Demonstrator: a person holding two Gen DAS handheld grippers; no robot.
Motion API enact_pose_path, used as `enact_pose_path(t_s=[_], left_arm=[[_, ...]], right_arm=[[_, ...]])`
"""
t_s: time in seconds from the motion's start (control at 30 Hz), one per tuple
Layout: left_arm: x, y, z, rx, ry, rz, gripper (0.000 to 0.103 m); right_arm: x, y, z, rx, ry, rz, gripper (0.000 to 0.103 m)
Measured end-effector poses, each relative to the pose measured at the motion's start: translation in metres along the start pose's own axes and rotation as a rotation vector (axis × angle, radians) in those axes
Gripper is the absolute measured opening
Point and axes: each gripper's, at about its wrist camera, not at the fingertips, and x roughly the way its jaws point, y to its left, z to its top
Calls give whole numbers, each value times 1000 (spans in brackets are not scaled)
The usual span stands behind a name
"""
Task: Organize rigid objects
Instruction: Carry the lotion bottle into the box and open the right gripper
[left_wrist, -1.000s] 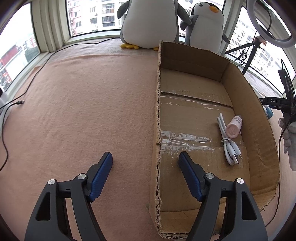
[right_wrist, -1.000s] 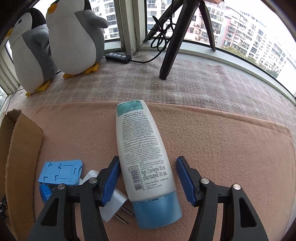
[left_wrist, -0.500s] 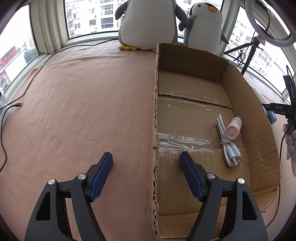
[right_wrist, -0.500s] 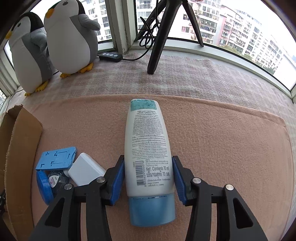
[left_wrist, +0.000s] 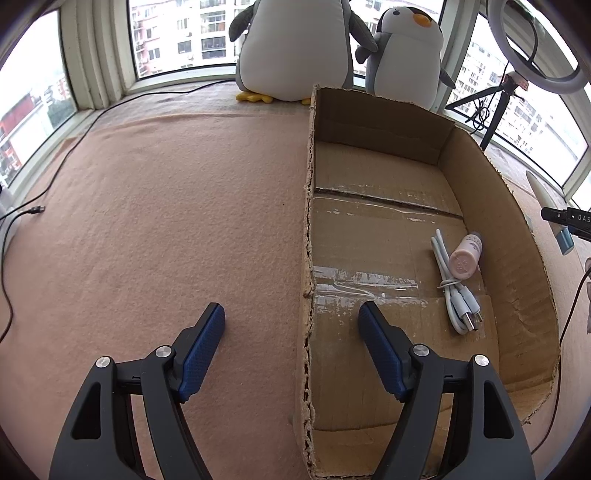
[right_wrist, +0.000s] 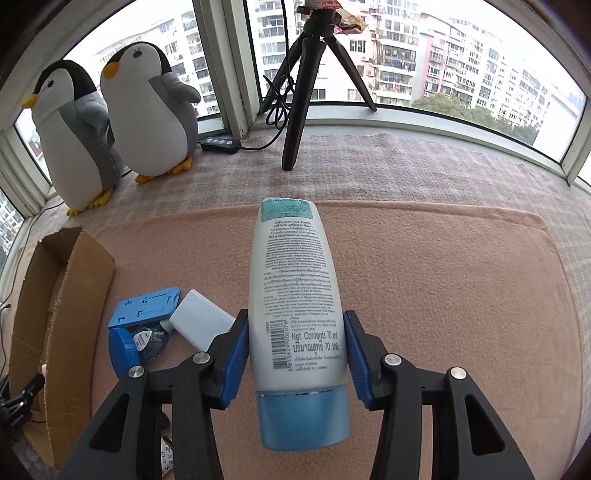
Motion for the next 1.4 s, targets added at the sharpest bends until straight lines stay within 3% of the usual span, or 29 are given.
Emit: enact_pose_path(t_s=[0.47, 0.87, 1.07, 1.1, 1.17, 1.2, 1.23, 1.4], left_arm=[[0, -2, 0, 2, -7, 1, 76], [0, -3, 1, -1, -9, -2, 76], [-1, -3, 2, -6, -10, -4, 76], [0, -3, 2, -5, -10, -3, 76], [-1, -4, 2, -2, -8, 0, 77], [-1, -5, 2, 0, -10, 3, 77], [0, -4, 2, 0, -10, 5, 78], [0, -3, 1, 5, -7, 1, 80]], right_arm=[[-57, 85, -20, -141, -46, 152, 44], [-57, 201, -37, -327, -27, 257, 44], [-47, 232, -50, -384, -4, 274, 45], [-48, 234, -51, -386, -8, 287, 47], [-49, 236, -51, -389, -16, 297, 62], [-49, 235, -50, -385, -26, 300, 74], [-51, 234, -50, -380, -38, 304, 79], [-53, 221, -44, -326, -57, 312, 80]])
